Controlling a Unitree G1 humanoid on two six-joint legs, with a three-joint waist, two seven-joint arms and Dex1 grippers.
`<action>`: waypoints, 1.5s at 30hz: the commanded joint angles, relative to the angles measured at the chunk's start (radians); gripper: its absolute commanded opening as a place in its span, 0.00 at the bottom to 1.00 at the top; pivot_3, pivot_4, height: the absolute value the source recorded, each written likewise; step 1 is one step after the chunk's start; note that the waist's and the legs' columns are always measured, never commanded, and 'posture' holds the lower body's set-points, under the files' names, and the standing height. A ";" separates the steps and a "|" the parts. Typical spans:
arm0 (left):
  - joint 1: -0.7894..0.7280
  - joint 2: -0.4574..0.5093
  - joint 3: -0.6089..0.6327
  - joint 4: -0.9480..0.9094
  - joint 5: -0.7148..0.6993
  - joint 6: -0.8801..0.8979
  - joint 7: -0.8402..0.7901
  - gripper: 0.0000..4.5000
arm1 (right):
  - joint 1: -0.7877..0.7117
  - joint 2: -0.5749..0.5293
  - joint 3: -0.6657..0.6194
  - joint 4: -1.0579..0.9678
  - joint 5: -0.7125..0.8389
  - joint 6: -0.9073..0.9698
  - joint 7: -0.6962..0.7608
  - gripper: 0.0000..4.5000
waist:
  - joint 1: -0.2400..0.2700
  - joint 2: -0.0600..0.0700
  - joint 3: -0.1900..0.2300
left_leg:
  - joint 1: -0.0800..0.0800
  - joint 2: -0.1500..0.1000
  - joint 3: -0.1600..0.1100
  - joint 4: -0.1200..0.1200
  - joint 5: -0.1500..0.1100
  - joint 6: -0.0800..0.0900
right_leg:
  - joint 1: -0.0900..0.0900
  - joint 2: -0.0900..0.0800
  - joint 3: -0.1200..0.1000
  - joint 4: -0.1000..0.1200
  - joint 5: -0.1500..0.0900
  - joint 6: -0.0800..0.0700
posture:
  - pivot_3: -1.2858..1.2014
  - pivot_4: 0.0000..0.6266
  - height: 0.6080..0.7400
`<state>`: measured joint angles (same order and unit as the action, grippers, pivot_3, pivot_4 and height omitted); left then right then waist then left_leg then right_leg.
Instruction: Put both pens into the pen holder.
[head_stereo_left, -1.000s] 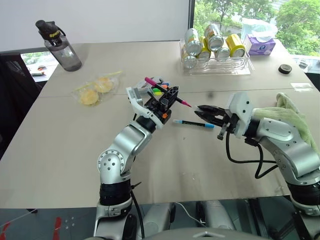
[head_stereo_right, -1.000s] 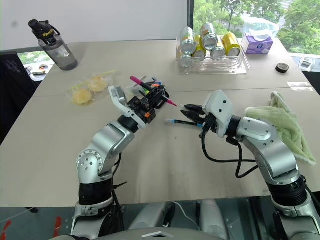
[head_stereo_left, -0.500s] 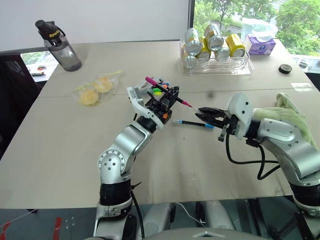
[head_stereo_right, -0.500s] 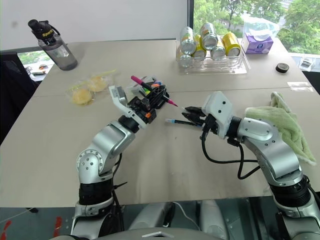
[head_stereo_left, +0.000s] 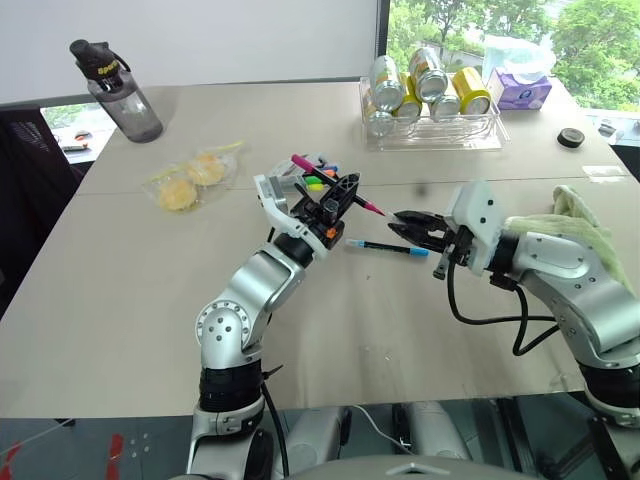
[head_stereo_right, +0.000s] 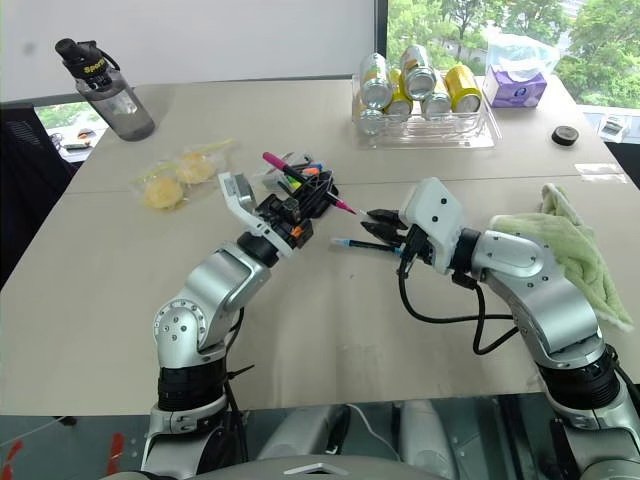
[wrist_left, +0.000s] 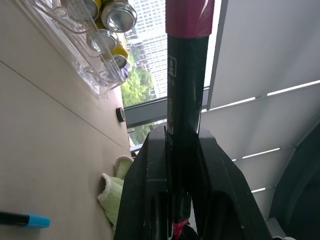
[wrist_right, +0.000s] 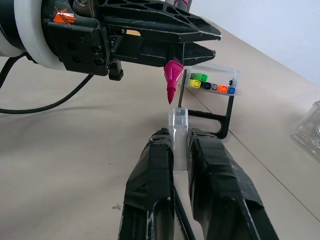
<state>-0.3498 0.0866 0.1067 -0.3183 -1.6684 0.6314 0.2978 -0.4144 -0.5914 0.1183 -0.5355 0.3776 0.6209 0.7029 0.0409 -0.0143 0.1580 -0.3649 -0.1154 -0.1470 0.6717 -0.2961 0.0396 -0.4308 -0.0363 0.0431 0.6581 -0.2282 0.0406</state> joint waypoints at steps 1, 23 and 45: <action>-0.012 0.005 -0.009 -0.023 0.007 0.008 -0.023 0.00 | -0.026 -0.005 0.000 -0.048 -0.003 0.011 -0.012 0.00 | 0.000 0.000 0.000 | 0.000 0.000 0.000 0.000 0.000 0.000 | 0.000 0.000 0.000 0.000 0.000 0.000 | 0.52 0.24 1.00; -0.018 0.003 -0.008 -0.011 0.049 0.022 -0.042 0.00 | -0.080 0.008 0.033 -0.095 0.004 0.102 -0.030 0.00 | 0.000 0.000 0.000 | 0.000 0.000 0.000 -0.001 0.000 0.000 | 0.000 0.000 0.000 -0.001 0.000 0.000 | 0.52 0.24 1.00; -0.020 0.005 0.005 -0.017 0.070 0.012 -0.045 0.00 | -0.046 -0.035 -0.008 -0.113 0.021 0.111 -0.018 0.00 | 0.000 0.000 0.000 | 0.000 0.000 0.000 -0.001 0.000 0.000 | 0.000 0.000 0.000 -0.001 0.000 0.000 | 0.52 0.24 1.00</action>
<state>-0.3522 0.0919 0.1093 -0.3180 -1.5989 0.6469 0.2669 -0.4457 -0.6233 0.1431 -0.6077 0.3846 0.7371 0.6882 0.0408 -0.0144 0.1581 -0.3650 -0.1152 -0.1471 0.6703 -0.2961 0.0396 -0.4311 -0.0364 0.0430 0.6570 -0.2282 0.0407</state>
